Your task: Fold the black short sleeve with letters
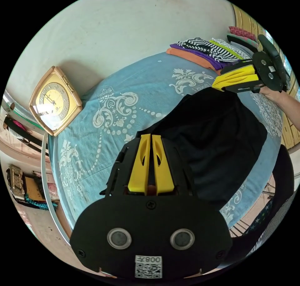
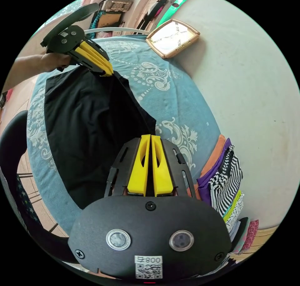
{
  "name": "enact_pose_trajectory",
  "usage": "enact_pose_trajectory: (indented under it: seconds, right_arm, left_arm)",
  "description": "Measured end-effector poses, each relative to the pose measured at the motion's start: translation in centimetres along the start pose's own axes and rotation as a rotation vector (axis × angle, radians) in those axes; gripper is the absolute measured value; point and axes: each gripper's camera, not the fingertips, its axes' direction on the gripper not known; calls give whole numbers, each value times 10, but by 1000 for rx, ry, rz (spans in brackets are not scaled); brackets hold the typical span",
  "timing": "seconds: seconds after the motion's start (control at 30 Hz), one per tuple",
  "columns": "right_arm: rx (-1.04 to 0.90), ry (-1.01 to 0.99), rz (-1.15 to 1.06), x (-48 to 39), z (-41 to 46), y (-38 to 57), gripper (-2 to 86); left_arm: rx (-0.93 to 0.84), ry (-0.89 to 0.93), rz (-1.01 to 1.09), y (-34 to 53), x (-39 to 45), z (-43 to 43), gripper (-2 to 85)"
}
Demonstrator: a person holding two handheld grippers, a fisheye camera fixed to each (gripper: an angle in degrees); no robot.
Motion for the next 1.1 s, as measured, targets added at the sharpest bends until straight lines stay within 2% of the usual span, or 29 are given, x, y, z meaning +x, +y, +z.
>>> enact_pose_trajectory:
  seconds: [0.13,0.27,0.43,0.57,0.63,0.73,0.87,1.03,1.1]
  right_arm:
    - [-31,-68,99,39,12,-9,3]
    - [45,-136,215,72,0,2,8]
    - [75,-215,135,54,-7,20,3]
    - [47,-127,55,41,5,30,-2]
    - [10,-103,73,53,21,33,-3]
    - [-82,-180,163,90,53,37,-4]
    - [-116,-225,217,129,79,40,-4]
    - [-104,-226,231,154,87,43,-4]
    - [-63,-265,299,174,83,57,-4]
  left_arm:
    - [-26,26,-82,-8,-30,17,16]
    - [21,34,-176,4,-55,16,19]
    - [55,72,-220,27,-72,15,16]
    - [8,69,-216,49,-84,22,9]
    - [-26,47,-248,58,-95,28,6]
    - [-54,43,-311,76,-118,35,3]
    - [-50,100,-372,95,-145,39,2]
    - [-51,93,-395,108,-165,37,1]
    - [-45,67,-420,115,-172,33,1]
